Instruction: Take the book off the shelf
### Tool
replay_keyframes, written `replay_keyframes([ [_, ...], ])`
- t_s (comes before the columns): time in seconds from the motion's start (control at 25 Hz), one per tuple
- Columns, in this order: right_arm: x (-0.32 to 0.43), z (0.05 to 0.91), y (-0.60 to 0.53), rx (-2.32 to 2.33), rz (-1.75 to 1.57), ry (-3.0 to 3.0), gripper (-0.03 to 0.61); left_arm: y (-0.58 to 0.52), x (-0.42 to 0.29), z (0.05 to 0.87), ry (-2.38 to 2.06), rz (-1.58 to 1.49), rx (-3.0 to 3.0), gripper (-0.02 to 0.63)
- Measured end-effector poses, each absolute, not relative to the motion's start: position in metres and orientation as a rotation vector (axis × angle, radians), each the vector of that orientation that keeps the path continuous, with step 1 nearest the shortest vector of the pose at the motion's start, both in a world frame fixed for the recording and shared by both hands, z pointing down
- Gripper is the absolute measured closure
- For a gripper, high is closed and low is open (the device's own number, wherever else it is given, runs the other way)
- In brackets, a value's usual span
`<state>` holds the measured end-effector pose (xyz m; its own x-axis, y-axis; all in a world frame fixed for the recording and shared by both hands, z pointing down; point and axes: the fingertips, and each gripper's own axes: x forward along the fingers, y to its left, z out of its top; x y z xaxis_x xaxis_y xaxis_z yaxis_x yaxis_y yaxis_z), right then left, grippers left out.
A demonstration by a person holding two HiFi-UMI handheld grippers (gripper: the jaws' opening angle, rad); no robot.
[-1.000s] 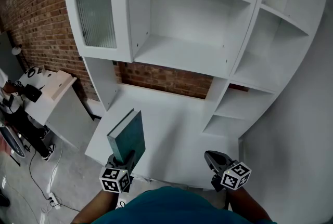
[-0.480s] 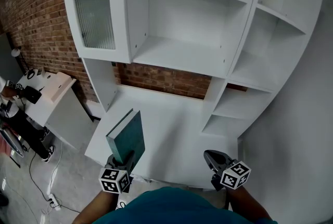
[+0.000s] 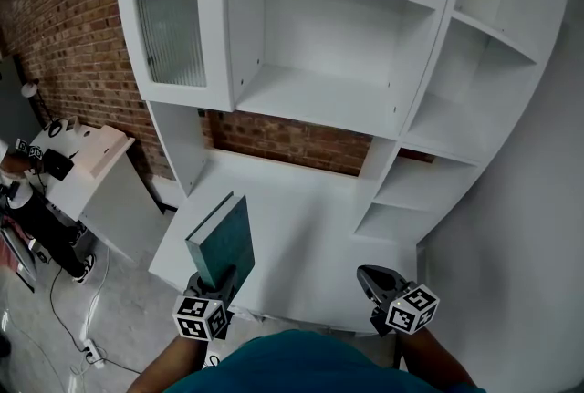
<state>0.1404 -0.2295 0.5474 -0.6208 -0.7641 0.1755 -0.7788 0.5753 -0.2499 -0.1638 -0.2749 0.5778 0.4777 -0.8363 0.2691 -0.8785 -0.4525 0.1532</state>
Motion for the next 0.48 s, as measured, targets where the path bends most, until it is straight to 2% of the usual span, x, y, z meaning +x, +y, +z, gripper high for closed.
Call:
replay_keyframes([
  [0.48, 0.1427, 0.5461, -0.2308, 1.343, 0.46, -2.741, 0.56, -0.2776, -0.1633, 0.5731, -1.466, 0.207, 2.457, 0.457],
])
